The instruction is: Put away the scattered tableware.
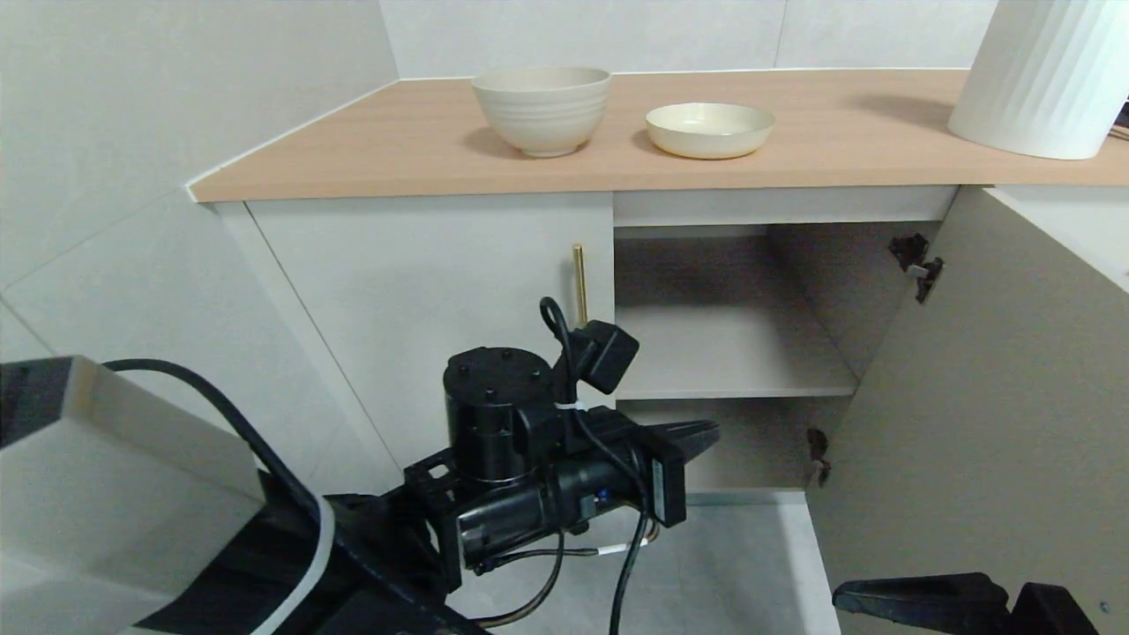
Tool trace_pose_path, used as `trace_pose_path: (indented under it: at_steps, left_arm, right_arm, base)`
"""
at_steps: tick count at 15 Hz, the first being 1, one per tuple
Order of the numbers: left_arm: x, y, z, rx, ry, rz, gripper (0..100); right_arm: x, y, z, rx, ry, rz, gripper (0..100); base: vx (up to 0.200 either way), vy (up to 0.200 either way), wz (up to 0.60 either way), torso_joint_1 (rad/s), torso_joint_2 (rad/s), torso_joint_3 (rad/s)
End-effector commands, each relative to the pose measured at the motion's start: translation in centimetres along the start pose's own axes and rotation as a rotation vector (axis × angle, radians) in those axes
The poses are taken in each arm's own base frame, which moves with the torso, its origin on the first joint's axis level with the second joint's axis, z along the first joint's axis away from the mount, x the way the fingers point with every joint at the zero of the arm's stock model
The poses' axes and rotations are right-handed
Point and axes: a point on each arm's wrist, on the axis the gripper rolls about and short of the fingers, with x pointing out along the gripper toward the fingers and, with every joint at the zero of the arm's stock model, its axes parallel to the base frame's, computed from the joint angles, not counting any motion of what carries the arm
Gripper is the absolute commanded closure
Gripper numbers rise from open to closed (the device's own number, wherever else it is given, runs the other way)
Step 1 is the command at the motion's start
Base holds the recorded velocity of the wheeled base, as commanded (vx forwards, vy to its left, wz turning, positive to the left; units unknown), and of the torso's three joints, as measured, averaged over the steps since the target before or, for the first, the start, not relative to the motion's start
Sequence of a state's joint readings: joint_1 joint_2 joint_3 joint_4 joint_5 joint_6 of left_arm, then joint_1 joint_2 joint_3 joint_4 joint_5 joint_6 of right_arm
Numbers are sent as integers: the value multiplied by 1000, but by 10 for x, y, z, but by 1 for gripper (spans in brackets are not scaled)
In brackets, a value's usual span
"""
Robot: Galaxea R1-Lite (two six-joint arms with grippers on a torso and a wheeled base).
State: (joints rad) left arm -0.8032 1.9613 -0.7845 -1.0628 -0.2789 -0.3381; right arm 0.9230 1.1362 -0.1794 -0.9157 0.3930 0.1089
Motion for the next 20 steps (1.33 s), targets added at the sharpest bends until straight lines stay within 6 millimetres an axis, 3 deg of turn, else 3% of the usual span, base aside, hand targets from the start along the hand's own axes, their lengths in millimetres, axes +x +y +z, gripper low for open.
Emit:
trace_pose_path:
  at_steps: [1, 4, 5, 9, 12, 13, 15, 17, 18, 20]
  left_arm:
    - [-41, 9, 9, -6, -20, 66, 100]
    - [-75, 14, 29, 1, -82, 124, 100]
    - [-98, 15, 39, 0, -99, 170, 100]
    - [-151, 20, 58, 60, -46, 338, 100]
    - [-177, 7, 72, 89, -63, 371, 100]
    - [-192, 1, 81, 91, -85, 401, 100]
    - [-212, -2, 91, 84, -109, 466, 100]
    - [-228, -8, 95, 82, -133, 496, 100]
    - [-229, -11, 97, 90, -148, 493, 0]
    - [-233, -16, 102, 106, -175, 483, 0]
  right_arm:
    - [7, -5, 0, 8, 15, -35, 0]
    - [21, -15, 0, 24, 36, -135, 0]
    - [26, -37, 11, 24, 5, -269, 0]
    - [51, -114, 47, 13, -69, -506, 0]
    - [48, -146, 56, 65, -1, -614, 0]
    - [47, -160, 70, 101, 46, -719, 0]
    - [47, -166, 79, 110, 71, -895, 0]
    - [45, -150, 82, 96, 62, -907, 0]
    - [40, -138, 85, 90, 58, -888, 0]
    - [29, -113, 91, 87, 66, -851, 0]
  base:
    - [0, 0, 0, 0, 0, 0]
    - [0, 0, 0, 0, 0, 0]
    - [0, 0, 0, 0, 0, 0]
    - [0, 0, 0, 0, 0, 0]
    - [0, 0, 0, 0, 0, 0]
    - [0, 0, 0, 0, 0, 0]
    - [0, 0, 0, 0, 0, 0]
    - [0, 0, 0, 0, 0, 0]
    - [0, 0, 0, 0, 0, 0]
    - [0, 0, 0, 0, 0, 0]
